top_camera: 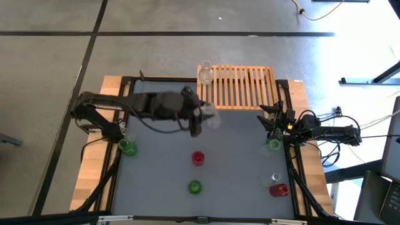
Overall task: Sort vases onto shelf
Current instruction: Put the bottom center transparent vase onto the shelf
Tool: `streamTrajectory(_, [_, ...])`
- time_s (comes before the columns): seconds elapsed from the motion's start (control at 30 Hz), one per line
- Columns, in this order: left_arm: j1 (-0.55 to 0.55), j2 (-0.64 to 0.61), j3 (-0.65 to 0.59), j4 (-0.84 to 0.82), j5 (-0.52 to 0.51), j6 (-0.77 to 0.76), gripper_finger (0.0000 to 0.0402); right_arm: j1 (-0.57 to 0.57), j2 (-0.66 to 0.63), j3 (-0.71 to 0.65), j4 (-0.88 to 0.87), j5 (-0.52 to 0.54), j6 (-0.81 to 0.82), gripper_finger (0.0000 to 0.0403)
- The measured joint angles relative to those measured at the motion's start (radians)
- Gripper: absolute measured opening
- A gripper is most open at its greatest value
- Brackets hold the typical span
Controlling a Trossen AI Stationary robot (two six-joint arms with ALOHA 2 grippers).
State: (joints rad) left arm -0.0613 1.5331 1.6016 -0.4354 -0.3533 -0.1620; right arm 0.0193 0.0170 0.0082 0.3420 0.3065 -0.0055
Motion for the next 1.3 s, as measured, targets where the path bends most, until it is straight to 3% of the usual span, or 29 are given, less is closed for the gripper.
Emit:
streamTrajectory(0.43, [0.202,0.024,0.176,-0.173,0.030,0.039,0.0196,0.000,0.000,0.000,0.001,0.026,-0.007,0.0250])
streamTrajectory(0.6, [0.267,0.024,0.185,-0.225,0.030,0.050,0.0196,0.000,0.000,0.000,0.000,0.026,-0.007,0.0250])
streamTrajectory(0.9, [0.321,0.024,0.114,-0.221,0.032,0.037,0.0196,0.000,0.000,0.000,0.000,0.024,-0.007,0.0250])
streamTrajectory(1.3, [0.350,0.039,-0.029,-0.054,0.069,0.034,0.0196,0.000,0.000,0.000,0.004,0.025,-0.007,0.0250])
